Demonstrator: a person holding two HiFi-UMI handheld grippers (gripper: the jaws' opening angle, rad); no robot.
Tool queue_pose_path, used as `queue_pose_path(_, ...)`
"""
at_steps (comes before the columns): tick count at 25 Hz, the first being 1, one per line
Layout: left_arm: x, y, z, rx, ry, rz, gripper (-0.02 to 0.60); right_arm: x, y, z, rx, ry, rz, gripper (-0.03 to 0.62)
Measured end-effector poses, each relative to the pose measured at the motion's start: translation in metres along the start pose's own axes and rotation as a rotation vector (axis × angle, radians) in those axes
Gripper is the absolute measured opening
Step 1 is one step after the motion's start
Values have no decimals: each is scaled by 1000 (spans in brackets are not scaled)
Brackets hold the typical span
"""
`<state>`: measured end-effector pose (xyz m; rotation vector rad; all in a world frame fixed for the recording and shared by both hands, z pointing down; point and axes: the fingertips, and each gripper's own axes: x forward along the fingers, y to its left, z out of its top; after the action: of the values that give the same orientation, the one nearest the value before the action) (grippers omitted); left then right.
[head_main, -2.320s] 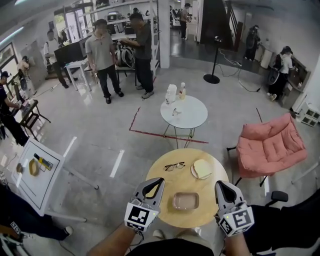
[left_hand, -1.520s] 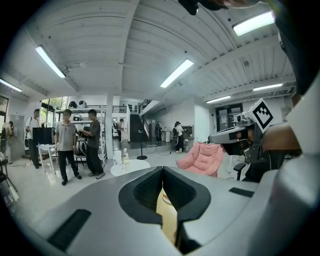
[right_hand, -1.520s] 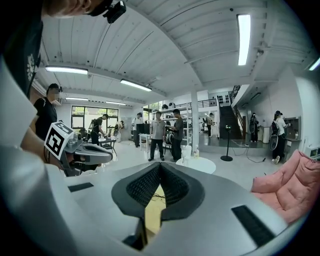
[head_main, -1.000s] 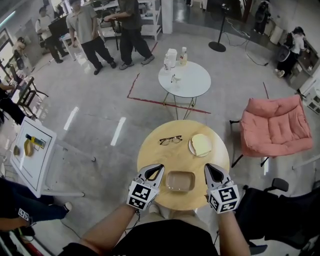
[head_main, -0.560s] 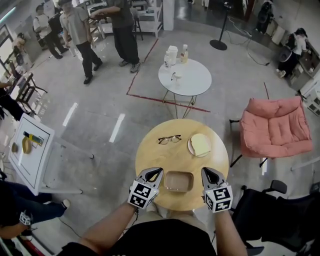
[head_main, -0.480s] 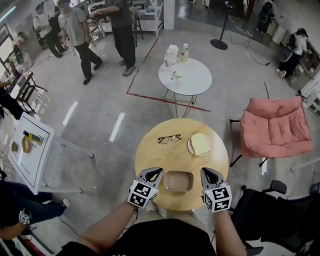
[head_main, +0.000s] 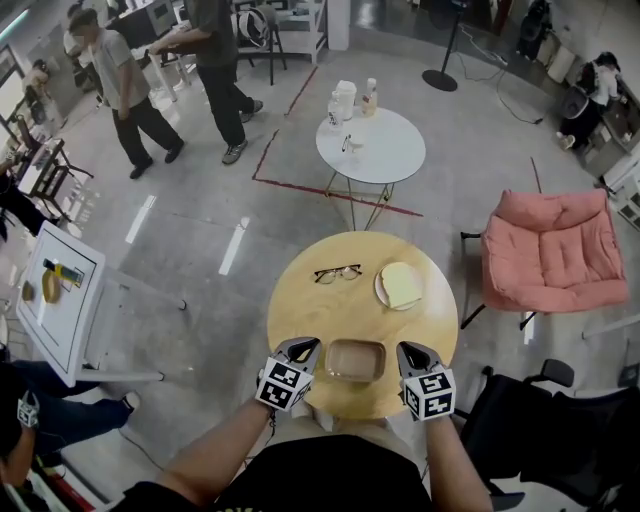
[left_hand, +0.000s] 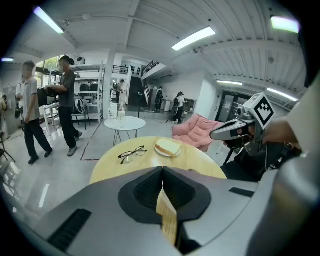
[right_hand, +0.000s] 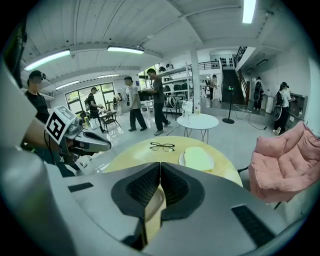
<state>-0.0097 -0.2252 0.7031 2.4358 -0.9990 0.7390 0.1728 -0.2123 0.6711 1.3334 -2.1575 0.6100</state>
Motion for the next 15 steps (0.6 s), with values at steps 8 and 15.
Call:
queue_pose_path(8,20,-3,-24,-51,61,-23,18,20,7,-36,21,75,50,27)
queue_pose_path(15,34,-6,-45,-83,118,-19,18,34,9,-63,26,144,74,54)
